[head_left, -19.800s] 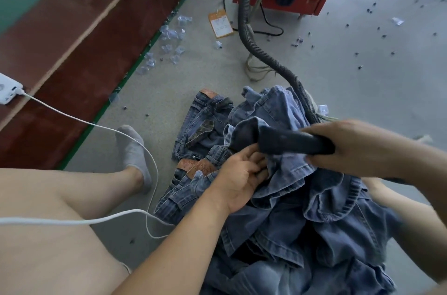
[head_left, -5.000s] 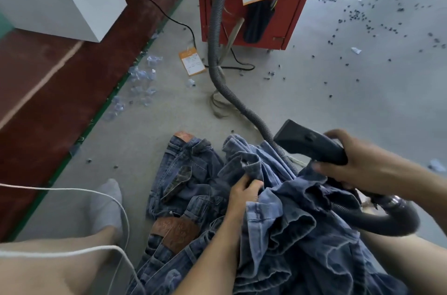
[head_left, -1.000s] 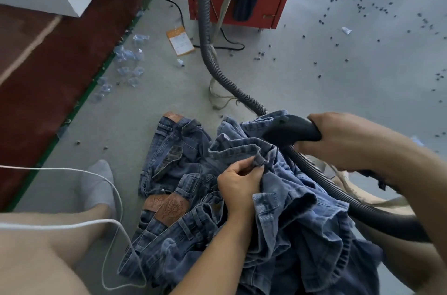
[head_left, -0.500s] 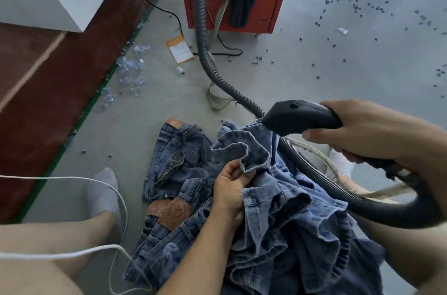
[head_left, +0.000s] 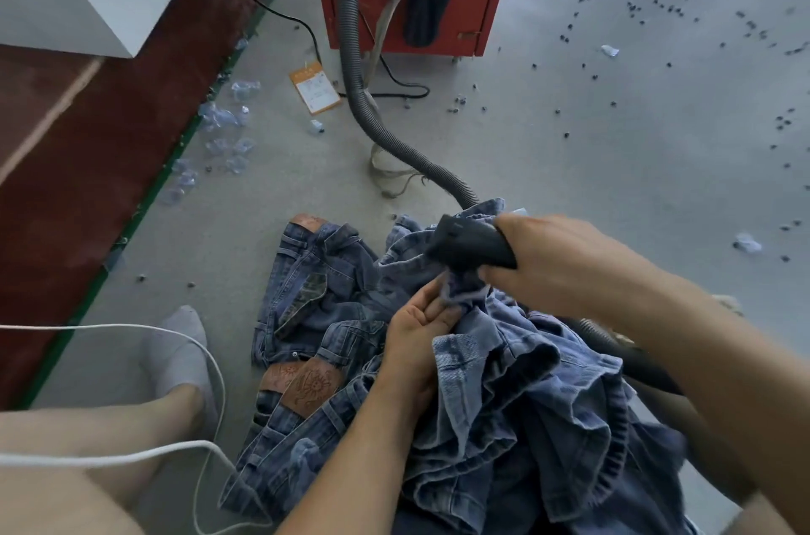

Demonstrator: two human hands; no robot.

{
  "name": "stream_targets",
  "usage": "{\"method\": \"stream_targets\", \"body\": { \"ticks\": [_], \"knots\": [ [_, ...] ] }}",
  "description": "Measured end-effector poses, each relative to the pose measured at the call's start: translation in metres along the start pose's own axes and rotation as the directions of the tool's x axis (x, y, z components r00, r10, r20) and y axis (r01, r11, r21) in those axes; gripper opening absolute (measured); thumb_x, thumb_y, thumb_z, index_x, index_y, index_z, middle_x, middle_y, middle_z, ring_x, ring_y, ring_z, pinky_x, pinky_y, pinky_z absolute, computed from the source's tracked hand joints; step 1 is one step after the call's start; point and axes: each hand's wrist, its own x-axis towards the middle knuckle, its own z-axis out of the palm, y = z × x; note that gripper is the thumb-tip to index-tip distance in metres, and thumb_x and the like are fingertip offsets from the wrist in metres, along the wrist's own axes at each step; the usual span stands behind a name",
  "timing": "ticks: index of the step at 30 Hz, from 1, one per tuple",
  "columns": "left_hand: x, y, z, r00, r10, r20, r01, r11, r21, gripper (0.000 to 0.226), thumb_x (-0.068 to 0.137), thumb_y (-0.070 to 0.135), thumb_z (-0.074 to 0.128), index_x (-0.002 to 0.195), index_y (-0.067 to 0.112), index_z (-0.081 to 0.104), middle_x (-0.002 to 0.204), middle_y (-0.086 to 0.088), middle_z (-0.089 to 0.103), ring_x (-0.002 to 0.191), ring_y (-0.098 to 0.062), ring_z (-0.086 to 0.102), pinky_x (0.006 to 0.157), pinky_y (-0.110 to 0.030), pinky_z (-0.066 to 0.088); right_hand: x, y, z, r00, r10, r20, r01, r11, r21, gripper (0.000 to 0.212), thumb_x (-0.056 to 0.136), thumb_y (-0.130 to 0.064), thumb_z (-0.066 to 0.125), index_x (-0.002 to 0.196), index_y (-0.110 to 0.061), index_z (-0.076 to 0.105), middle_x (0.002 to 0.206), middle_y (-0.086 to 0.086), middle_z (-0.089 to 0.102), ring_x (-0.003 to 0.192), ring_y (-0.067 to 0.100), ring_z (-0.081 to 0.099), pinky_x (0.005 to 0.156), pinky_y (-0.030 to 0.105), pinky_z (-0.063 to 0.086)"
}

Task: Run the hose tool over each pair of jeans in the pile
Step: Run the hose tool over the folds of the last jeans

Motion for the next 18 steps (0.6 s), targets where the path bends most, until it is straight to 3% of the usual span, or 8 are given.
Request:
{"method": "stream_targets", "body": {
  "ticks": [2, 6, 11, 14, 18],
  "knots": [
    [-0.003, 0.002, 0.000, 1.000, -0.001, -0.005, 0.001, 1.000, -0.003, 0.041, 0.098, -0.011, 0.051, 0.133, 0.007, 0.060, 0.120, -0.017, 0.073, 0.102, -0.028, 0.071, 0.084, -0.034, 0.062, 0.000, 0.006, -0.007, 1.000, 0.006, -0.019, -0.005, 0.999, 0.054, 0.017, 0.093, -0.050, 0.065, 0.093, -0.040, 0.051, 0.079, -0.013, 0.061, 0.069, 0.009, 0.059, 0.056, 0.028, 0.042],
    [-0.001, 0.005, -0.003, 1.000, -0.002, -0.028, 0.002, 1.000, 0.000, 0.039, 0.100, -0.013, 0.047, 0.127, 0.010, 0.064, 0.103, -0.010, 0.078, 0.088, -0.021, 0.075, 0.072, -0.030, 0.063, -0.013, 0.021, -0.025, 0.997, 0.001, 0.072, -0.008, 0.996, 0.093, 0.016, 0.085, -0.057, 0.065, 0.085, -0.046, 0.053, 0.071, -0.020, 0.063, 0.066, -0.005, 0.059, 0.054, 0.022, 0.038],
    [-0.002, 0.001, 0.000, 1.000, 0.010, -0.007, -0.010, 0.999, -0.040, 0.042, 0.094, -0.004, 0.059, 0.134, 0.010, 0.062, 0.121, -0.016, 0.073, 0.102, -0.025, 0.073, 0.088, -0.035, 0.061, -0.017, 0.017, -0.017, 0.970, -0.021, 0.243, 0.028, 0.999, -0.028, 0.014, 0.088, -0.047, 0.067, 0.088, -0.038, 0.057, 0.076, -0.011, 0.065, 0.066, 0.002, 0.060, 0.057, 0.023, 0.045],
    [-0.001, 0.002, -0.004, 0.999, 0.020, 0.030, -0.017, 0.997, -0.074, 0.054, 0.081, 0.010, 0.066, 0.134, 0.005, 0.061, 0.115, -0.015, 0.075, 0.094, -0.023, 0.075, 0.080, -0.031, 0.063, -0.006, 0.009, -0.006, 0.977, -0.032, 0.213, 0.037, 0.999, -0.020, 0.011, 0.091, -0.041, 0.065, 0.094, -0.033, 0.057, 0.081, -0.009, 0.065, 0.071, 0.008, 0.061, 0.058, 0.025, 0.045],
    [0.001, 0.003, -0.005, 0.998, 0.026, 0.053, -0.021, 0.996, -0.089, 0.039, 0.085, 0.007, 0.062, 0.124, 0.008, 0.064, 0.100, -0.008, 0.078, 0.087, -0.018, 0.076, 0.074, -0.027, 0.062, -0.002, 0.011, -0.002, 0.990, -0.029, 0.139, 0.031, 0.999, -0.012, 0.017, 0.090, -0.046, 0.065, 0.089, -0.033, 0.055, 0.078, -0.011, 0.063, 0.068, 0.005, 0.058, 0.054, 0.024, 0.038]
  ]
}}
